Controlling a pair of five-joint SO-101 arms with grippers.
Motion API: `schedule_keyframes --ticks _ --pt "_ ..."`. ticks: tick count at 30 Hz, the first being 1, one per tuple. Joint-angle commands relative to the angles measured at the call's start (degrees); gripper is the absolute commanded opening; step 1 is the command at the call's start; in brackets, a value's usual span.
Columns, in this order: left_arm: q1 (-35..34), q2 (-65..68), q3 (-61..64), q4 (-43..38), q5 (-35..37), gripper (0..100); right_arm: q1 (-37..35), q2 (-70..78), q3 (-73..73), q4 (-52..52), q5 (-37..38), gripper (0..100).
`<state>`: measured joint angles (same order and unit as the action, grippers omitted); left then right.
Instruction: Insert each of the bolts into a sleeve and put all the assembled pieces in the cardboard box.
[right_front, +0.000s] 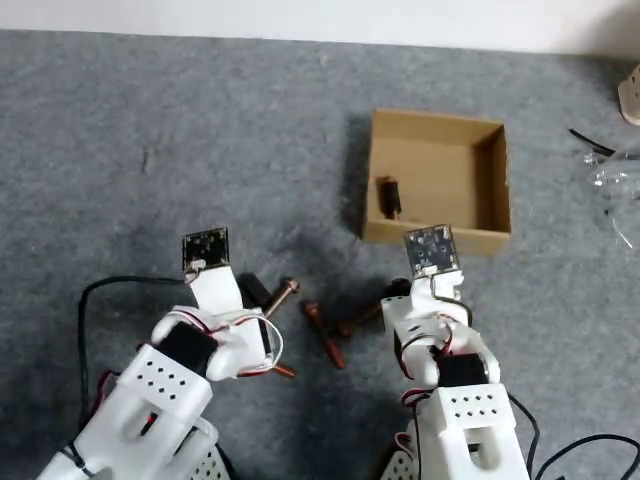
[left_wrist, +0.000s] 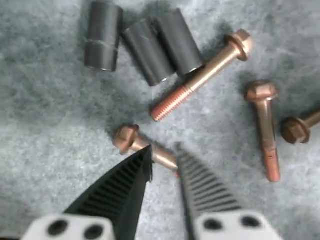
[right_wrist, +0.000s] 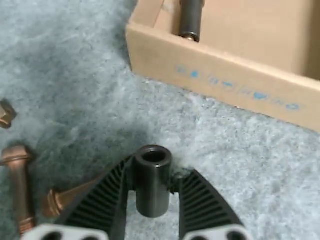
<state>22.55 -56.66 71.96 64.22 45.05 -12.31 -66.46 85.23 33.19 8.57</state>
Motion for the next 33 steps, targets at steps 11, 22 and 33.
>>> schedule_keyframes --ticks 11,22,33 --pt "3.91 0.31 -0.48 0.70 0.53 15 1.10 -0.75 -0.22 -1.89 0.79 0.4" --pt "11.21 0.31 -4.62 9.41 6.24 15 1.10 -0.75 -0.22 -1.89 0.88 0.4" --pt "10.95 0.31 -3.30 9.32 6.59 15 1.10 -0.75 -0.22 -1.89 0.88 0.4"
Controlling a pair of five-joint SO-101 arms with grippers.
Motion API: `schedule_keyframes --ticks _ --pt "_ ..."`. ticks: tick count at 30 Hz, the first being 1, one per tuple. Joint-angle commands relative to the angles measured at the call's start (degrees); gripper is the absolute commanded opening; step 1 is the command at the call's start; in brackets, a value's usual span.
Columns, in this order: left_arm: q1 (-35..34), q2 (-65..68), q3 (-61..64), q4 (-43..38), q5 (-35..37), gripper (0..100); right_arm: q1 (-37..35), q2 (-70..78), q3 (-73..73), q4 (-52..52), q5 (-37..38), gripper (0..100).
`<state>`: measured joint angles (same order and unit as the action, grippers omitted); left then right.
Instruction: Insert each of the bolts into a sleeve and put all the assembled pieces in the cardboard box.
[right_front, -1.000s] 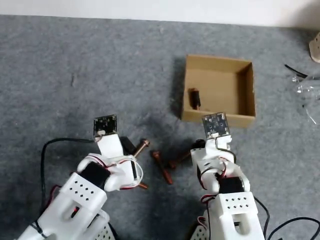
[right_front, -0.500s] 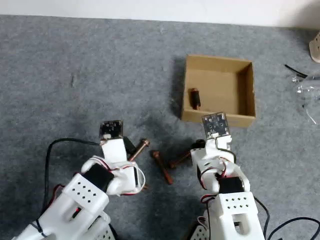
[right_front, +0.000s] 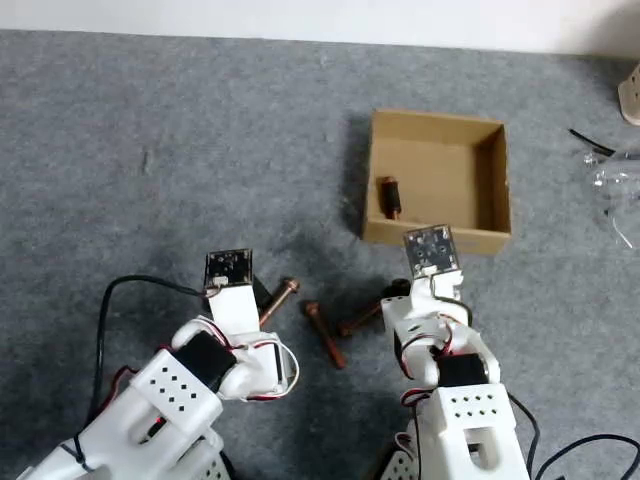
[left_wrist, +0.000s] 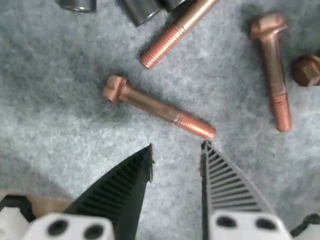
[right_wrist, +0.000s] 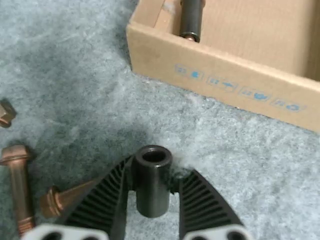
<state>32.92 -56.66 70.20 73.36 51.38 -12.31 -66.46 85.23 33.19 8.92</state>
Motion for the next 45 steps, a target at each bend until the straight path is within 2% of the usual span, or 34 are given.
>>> schedule_keyframes --ticks 1,5,14,21,28,35,38,45 --pt "0.48 0.31 -0.75 0.09 0.26 15 1.10 -0.75 -0.22 -1.89 0.53 0.4" --pt "-2.07 0.31 1.10 -1.93 0.26 15 1.10 -0.75 -0.22 -1.89 0.53 0.4" --pt "-2.15 0.31 6.20 -3.34 0.09 15 1.10 -0.75 -0.22 -1.89 0.53 0.4" --pt "-2.51 0.04 13.14 -14.59 0.00 16 1.10 -0.75 -0.22 -1.89 0.53 0.4" --pt "-2.07 0.22 5.58 -7.74 0.00 33 1.10 -0.75 -0.22 -1.89 1.76 0.4" --pt "-2.51 -0.04 1.89 -4.75 0.35 29 0.92 -0.84 -0.13 -1.89 1.93 0.4" --pt "-2.77 0.22 2.07 -5.01 2.90 29 0.92 -0.84 -0.13 -1.89 1.93 0.4" --pt "-9.10 0.22 8.31 -15.21 3.43 29 0.92 -0.75 -0.13 -1.89 1.93 0.4"
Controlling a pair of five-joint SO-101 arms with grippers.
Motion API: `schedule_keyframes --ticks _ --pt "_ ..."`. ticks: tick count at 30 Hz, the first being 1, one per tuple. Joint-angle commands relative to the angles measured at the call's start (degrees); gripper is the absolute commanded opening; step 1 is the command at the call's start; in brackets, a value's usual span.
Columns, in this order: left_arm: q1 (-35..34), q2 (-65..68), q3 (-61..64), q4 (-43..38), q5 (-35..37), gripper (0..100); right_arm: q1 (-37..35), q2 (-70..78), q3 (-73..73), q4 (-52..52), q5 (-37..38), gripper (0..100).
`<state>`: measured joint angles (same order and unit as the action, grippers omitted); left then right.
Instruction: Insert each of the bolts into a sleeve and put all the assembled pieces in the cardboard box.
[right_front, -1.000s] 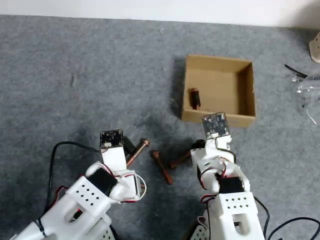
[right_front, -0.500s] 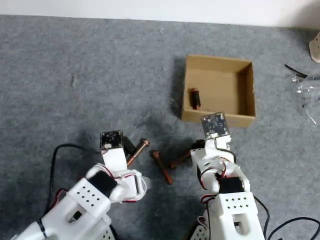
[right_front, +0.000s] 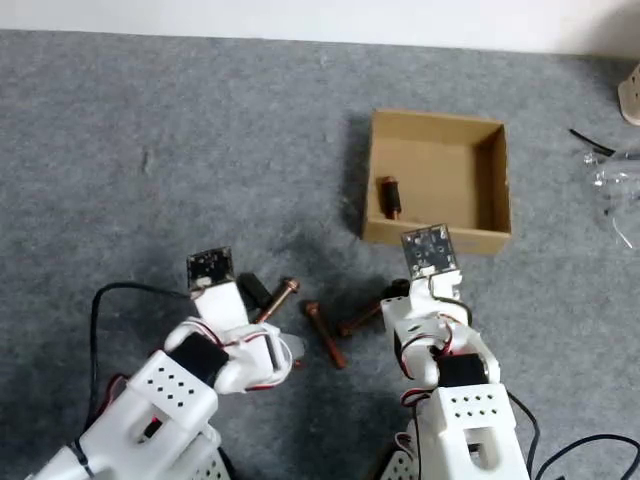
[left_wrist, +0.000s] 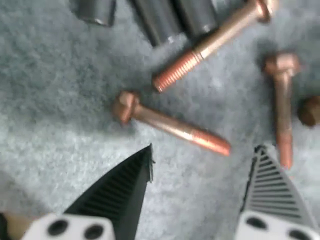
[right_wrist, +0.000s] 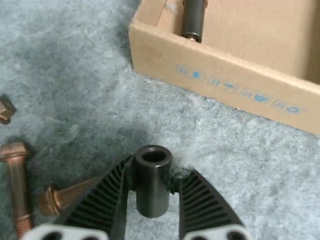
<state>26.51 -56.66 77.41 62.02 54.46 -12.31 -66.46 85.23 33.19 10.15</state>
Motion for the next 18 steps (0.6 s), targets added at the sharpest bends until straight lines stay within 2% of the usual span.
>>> schedule_keyframes --ticks 1,13,18 --pt "-3.38 0.22 1.89 -4.75 0.35 29 0.92 -0.75 -0.13 -1.89 0.70 0.4" --pt "-3.82 0.31 5.14 -5.54 0.35 28 0.92 -0.75 -0.13 -1.89 0.79 0.4" --pt "-3.91 0.31 5.14 -5.63 0.44 14 0.92 -0.75 -0.13 -1.89 0.79 0.4"
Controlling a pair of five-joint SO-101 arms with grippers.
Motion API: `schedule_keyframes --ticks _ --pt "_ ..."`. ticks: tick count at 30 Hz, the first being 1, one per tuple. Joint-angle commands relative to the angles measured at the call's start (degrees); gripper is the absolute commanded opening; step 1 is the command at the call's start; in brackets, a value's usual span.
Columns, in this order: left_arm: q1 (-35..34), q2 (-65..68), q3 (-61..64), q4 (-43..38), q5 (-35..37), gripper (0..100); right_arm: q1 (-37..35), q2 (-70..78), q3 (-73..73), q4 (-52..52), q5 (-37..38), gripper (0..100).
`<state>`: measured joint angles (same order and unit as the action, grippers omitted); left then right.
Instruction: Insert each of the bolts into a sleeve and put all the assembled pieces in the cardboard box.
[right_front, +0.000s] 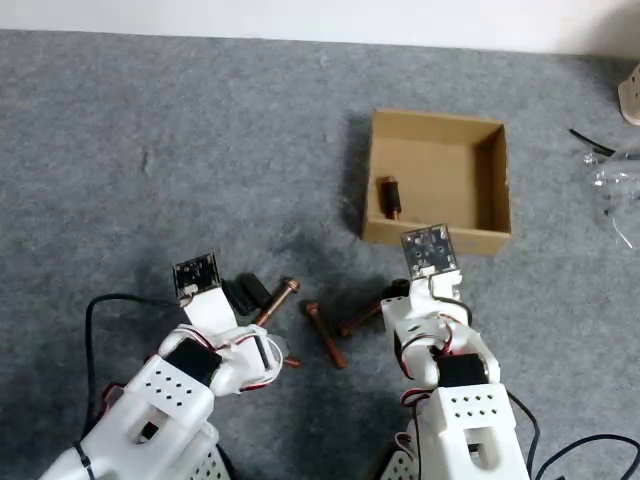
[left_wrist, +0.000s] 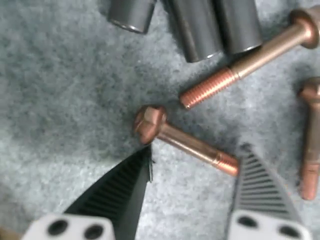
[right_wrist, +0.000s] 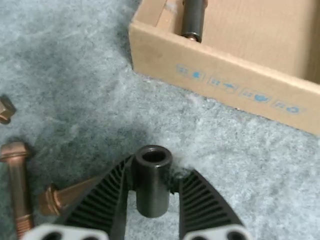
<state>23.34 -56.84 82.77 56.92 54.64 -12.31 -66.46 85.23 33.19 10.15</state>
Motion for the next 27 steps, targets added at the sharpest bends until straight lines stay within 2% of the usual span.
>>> schedule_keyframes --ticks 1,8,15,19,23,27 --pt "-0.75 0.48 -0.22 -0.53 0.26 12 0.92 -0.75 -0.13 -1.89 0.79 0.4" --pt "-3.74 0.48 3.38 -6.51 0.26 11 0.92 -0.75 -0.13 -1.89 0.79 0.4" --pt "-3.91 0.13 3.47 -6.77 0.26 11 0.92 -0.75 -0.13 -1.89 0.79 0.4" --pt "-4.00 0.04 3.30 -6.95 0.26 3 0.92 -0.75 -0.13 -1.89 0.79 0.4" --pt "-4.35 0.04 3.21 -7.12 0.18 3 0.92 -0.75 -0.13 -1.89 0.79 0.4" --pt "-7.78 -0.04 3.30 -8.44 0.18 1 0.92 -0.75 -0.13 -1.89 0.79 0.4"
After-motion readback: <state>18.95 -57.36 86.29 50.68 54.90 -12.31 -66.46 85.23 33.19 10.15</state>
